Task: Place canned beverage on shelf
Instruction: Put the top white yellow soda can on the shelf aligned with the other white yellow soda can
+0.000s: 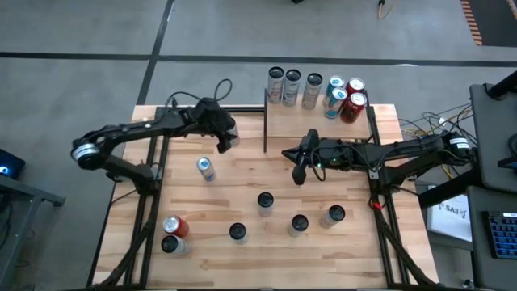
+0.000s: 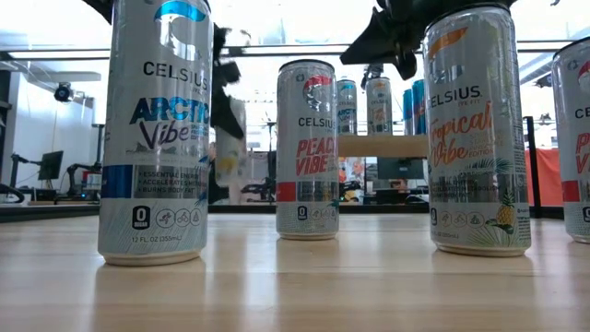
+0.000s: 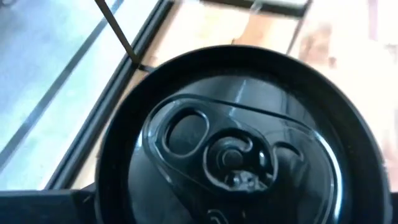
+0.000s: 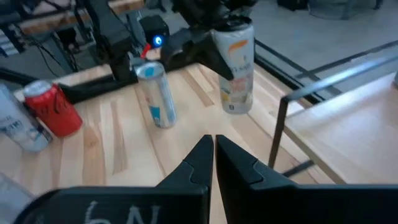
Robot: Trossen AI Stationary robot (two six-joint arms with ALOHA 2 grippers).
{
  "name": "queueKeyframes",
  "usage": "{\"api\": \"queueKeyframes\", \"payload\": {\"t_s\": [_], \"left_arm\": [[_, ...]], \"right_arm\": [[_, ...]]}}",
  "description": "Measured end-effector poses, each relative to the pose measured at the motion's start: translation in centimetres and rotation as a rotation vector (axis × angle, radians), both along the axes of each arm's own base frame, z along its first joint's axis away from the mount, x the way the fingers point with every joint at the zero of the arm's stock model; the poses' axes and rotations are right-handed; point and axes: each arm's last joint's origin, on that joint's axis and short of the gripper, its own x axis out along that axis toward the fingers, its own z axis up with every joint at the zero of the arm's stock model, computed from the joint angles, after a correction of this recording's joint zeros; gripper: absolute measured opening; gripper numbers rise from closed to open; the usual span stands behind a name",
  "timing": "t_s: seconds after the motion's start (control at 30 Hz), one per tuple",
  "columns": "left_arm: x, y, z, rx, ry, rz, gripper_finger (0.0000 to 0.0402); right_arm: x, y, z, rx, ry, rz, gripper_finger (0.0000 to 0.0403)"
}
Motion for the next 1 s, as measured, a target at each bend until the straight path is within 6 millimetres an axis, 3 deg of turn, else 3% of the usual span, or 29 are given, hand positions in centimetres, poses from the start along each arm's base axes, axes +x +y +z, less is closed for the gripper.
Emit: {"api": "queueKeyframes", "payload": {"t_s": [0.2,0.4,0.73,1.0], "left_arm": [[-2.1,-3.2,4.4,0.049,-0.146,-0.086,0.0232],[-2.9,-7.1,7.2,0.022,-0.307,-0.267,0.0232],[-1.6,-11.6,8.3,0.018,-0.419,-0.454,0.0232],[-1.5,-11.7,8.4,0.025,-0.434,-0.447,0.0232]], "right_arm": [[0.3,0.0,0.8,-0.029,-0.079,0.016,0.0009],[1.4,0.0,0.7,-0.083,-0.132,0.032,0.0009],[4.4,0.3,0.9,-0.109,-0.077,0.057,0.0022],[6.7,1.8,2.7,-0.145,0.03,0.121,0.012]]}}
